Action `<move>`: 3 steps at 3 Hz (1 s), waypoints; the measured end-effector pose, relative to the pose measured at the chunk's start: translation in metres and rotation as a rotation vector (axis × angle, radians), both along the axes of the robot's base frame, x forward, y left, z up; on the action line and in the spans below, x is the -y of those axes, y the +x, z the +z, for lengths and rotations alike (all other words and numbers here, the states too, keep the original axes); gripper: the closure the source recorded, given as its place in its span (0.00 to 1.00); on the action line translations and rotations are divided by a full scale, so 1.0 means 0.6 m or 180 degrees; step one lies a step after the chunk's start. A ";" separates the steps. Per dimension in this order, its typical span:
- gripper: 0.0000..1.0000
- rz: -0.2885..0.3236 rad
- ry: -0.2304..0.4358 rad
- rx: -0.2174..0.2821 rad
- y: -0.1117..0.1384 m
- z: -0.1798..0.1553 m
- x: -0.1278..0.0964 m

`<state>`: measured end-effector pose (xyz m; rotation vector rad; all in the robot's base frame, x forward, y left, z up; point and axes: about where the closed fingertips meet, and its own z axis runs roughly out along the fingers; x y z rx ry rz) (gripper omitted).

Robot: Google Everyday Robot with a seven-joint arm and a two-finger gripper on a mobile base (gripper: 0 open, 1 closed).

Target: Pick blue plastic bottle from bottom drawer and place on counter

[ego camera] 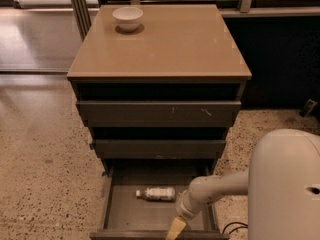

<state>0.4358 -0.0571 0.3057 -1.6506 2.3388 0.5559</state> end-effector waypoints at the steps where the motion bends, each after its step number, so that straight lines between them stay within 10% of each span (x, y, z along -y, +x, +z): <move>1: 0.00 -0.0100 0.0125 0.0064 0.026 -0.040 -0.014; 2: 0.00 -0.0122 0.0238 0.0211 0.127 -0.080 -0.049; 3: 0.00 -0.0124 0.0240 0.0214 0.127 -0.084 -0.050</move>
Offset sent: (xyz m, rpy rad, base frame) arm 0.0876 0.0325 -0.0525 0.0962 -0.1066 -0.0612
